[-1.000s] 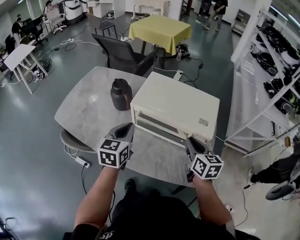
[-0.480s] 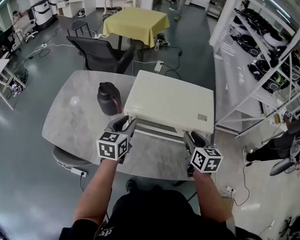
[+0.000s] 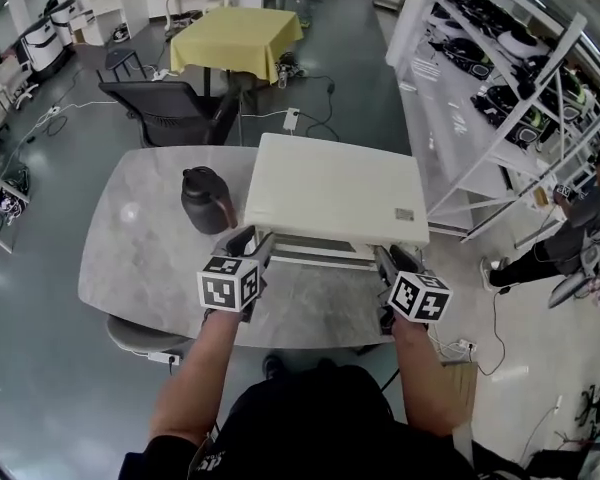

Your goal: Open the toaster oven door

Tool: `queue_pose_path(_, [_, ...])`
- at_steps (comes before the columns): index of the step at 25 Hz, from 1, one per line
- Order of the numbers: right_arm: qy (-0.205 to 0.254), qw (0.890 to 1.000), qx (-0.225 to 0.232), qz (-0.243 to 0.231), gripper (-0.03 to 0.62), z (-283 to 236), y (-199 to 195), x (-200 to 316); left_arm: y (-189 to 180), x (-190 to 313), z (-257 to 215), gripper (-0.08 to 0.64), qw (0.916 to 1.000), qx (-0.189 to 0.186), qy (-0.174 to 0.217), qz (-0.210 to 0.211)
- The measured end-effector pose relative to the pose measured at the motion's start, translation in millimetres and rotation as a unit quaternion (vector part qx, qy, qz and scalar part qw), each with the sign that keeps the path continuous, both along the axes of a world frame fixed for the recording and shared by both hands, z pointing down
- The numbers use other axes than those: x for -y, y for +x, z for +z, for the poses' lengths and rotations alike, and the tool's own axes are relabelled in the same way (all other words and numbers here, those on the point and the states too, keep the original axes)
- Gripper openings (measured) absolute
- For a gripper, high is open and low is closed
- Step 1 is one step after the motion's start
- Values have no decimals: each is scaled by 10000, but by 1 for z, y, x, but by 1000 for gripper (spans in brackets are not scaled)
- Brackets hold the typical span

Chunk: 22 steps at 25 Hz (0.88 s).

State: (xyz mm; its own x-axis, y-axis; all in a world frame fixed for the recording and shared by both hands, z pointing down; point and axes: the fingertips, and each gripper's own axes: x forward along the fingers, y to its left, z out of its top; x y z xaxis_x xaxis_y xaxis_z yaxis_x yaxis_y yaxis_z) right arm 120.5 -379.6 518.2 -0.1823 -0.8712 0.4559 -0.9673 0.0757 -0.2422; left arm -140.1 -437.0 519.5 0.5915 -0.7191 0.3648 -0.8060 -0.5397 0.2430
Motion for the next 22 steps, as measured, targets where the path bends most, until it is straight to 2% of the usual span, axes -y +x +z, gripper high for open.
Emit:
queue_pose_path(8, [-248, 9993, -81, 277, 137, 3, 4, -3, 0, 3, 4, 181, 9995, -83, -91, 275])
queue_pose_path(13, [-241, 9993, -188, 226, 127, 6, 5, 0, 6, 4, 8, 175, 9991, -204, -124, 353])
queue_pose_path(17, [-230, 9996, 33, 160, 127, 12, 4, -3, 7, 0, 12, 133, 9983, -392, -178, 391])
queue_pose_path(19, [-268, 9996, 76, 108, 127, 13, 2, -6, 5, -4, 12, 133, 9989, -262, -90, 390])
queue_pose_path(22, [-269, 9996, 71, 30, 129, 13, -1, -12, 3, -10, 10, 133, 9990, 212, 193, 334])
